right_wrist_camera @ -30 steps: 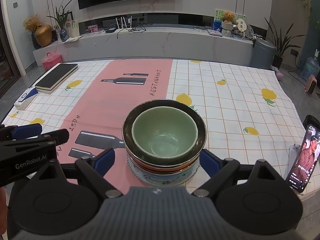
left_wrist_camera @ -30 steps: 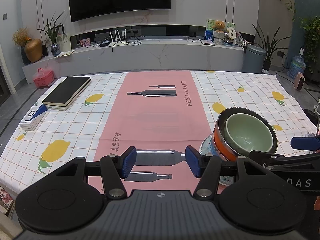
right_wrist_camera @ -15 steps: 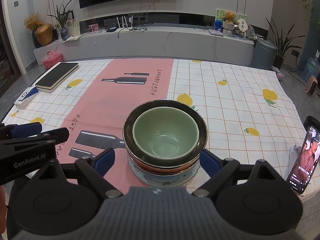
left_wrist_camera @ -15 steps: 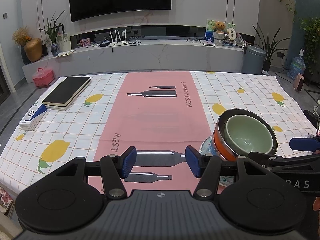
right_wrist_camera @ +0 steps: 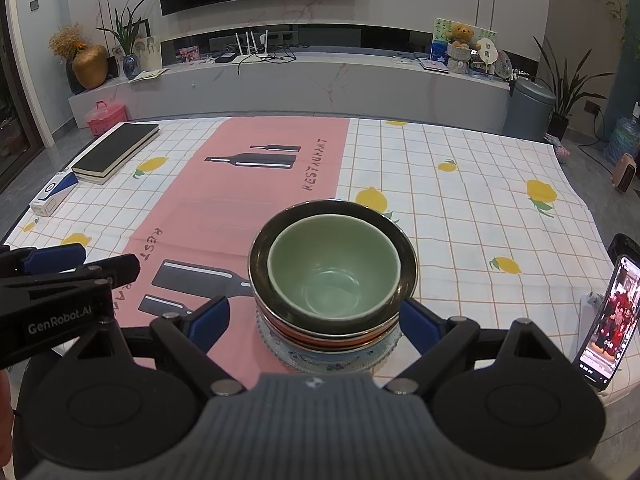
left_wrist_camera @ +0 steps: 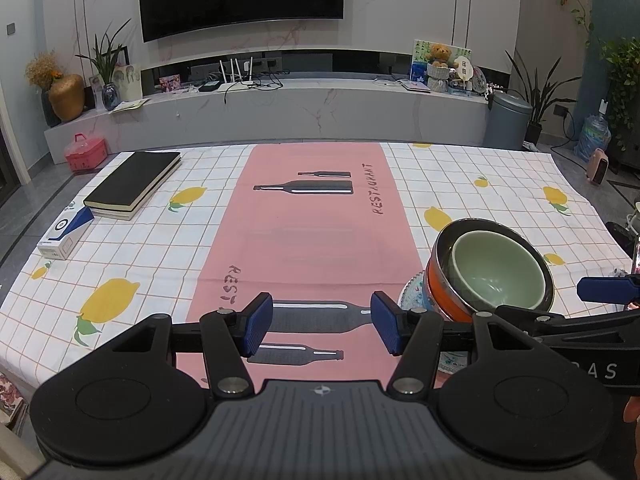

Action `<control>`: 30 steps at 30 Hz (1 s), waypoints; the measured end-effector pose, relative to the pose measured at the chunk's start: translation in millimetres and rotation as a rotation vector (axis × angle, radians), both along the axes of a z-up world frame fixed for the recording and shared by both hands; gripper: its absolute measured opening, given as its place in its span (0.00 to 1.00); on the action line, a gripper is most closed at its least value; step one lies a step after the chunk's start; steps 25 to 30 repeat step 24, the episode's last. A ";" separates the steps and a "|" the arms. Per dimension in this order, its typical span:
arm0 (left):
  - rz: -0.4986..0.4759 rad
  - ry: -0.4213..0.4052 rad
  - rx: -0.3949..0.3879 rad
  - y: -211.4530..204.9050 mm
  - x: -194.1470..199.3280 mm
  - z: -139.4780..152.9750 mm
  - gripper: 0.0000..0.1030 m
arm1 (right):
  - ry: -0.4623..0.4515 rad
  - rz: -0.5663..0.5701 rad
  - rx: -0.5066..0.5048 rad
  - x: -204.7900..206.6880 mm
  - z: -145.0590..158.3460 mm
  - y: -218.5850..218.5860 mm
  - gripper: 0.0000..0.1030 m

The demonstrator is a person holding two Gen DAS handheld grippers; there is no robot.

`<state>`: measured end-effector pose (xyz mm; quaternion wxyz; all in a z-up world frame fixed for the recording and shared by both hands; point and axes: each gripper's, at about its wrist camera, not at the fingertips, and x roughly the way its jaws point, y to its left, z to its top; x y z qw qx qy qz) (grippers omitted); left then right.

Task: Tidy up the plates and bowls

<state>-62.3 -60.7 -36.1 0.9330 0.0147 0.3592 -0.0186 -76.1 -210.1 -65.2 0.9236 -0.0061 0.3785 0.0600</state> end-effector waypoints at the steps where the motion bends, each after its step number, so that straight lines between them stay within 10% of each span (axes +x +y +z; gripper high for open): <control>1: 0.000 0.000 0.000 -0.2 0.0 0.0 0.64 | 0.001 0.000 0.001 0.3 -0.1 -0.2 0.87; 30: 0.007 -0.003 -0.020 3.6 -1.0 0.7 0.64 | 0.015 0.003 0.006 3.7 -1.3 -1.0 0.87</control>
